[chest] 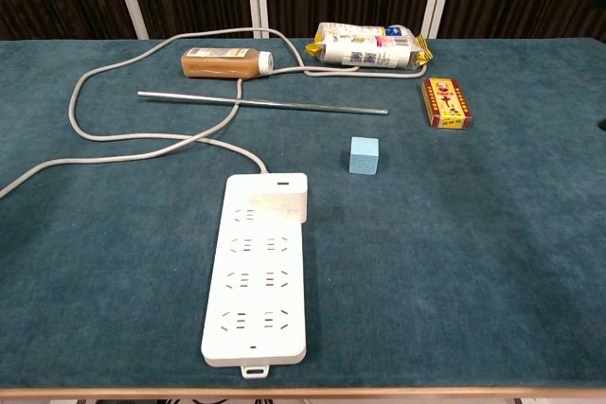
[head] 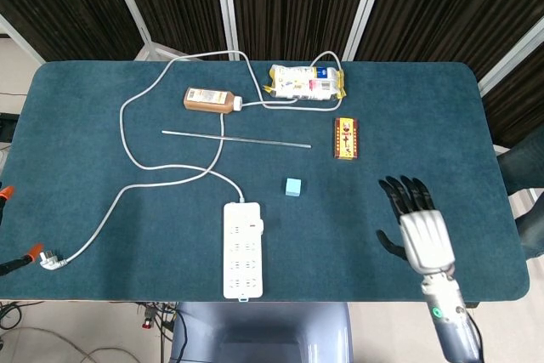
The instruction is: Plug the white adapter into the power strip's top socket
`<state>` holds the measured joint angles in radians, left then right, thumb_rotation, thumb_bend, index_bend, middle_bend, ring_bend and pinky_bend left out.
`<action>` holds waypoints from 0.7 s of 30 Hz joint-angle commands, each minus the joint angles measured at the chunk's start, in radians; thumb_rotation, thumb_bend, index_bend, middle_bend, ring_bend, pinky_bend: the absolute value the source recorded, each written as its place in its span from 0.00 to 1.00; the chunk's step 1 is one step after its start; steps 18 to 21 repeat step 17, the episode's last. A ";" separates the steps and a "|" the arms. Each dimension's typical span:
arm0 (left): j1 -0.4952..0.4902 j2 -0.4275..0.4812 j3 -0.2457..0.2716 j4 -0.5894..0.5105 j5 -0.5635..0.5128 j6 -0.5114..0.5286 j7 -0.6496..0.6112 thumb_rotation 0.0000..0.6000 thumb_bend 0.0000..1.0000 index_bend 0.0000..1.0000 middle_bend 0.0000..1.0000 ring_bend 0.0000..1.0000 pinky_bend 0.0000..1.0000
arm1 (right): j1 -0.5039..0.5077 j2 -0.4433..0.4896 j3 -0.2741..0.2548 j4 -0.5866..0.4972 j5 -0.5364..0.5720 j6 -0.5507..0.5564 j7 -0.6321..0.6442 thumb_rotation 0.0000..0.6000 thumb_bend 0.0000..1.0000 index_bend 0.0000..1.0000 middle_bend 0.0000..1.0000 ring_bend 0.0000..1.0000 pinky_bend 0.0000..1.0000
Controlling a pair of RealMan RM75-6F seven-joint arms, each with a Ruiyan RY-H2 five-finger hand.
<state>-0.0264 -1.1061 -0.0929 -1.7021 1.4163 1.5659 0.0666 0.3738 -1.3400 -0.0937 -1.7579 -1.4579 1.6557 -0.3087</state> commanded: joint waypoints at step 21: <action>-0.026 -0.022 -0.019 0.052 -0.015 -0.029 -0.018 1.00 0.13 0.11 0.00 0.00 0.00 | -0.195 -0.049 -0.007 0.217 -0.135 0.083 0.080 1.00 0.32 0.10 0.14 0.09 0.09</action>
